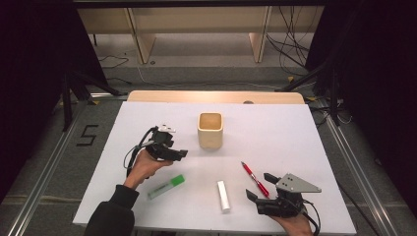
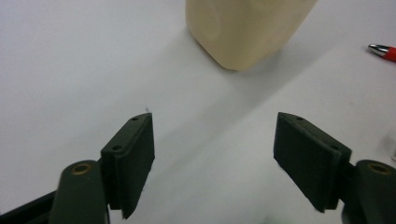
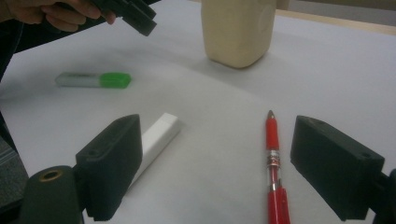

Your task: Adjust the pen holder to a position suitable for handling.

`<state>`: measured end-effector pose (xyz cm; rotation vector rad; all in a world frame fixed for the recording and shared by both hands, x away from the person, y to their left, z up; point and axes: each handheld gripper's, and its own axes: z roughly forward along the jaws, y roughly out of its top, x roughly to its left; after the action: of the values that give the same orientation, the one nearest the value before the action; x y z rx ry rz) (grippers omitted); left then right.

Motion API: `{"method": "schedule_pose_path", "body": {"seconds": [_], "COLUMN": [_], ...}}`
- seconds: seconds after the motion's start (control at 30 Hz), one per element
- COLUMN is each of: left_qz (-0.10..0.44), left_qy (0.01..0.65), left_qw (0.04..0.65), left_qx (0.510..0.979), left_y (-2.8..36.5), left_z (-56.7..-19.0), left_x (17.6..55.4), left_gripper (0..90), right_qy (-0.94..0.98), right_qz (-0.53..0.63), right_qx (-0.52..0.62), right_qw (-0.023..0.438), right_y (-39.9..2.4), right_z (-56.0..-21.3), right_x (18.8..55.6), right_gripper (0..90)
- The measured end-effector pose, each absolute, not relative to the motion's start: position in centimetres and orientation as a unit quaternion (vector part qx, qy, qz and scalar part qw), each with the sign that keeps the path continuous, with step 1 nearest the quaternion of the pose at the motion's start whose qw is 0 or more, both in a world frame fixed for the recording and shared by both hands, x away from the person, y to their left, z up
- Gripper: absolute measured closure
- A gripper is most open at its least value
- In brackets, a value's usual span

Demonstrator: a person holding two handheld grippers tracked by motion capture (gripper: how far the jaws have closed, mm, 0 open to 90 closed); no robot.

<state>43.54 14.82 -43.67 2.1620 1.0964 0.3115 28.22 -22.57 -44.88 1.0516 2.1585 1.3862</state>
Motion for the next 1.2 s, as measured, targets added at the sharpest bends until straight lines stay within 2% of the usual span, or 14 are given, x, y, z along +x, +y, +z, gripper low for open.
{"method": "schedule_pose_path", "body": {"seconds": [0.23, 1.2], "left_qz": [0.11, 0.087], "left_qy": [0.42, 0.393], "left_qw": [0.345, 0.328], "left_qx": [0.832, 0.855], "left_y": [16.0, 16.5], "left_z": [-43.5, -42.7], "left_x": [42.4, 39.2], "left_gripper": [23.2, 16.1], "right_qy": [0.764, 0.764], "right_qz": [0.493, 0.493], "right_qx": [0.374, 0.374], "right_qw": [0.183, 0.182], "right_y": [-22.6, -23.0], "right_z": [-44.9, -45.0], "right_x": [28.2, 28.3], "right_gripper": [17.5, 17.4]}}
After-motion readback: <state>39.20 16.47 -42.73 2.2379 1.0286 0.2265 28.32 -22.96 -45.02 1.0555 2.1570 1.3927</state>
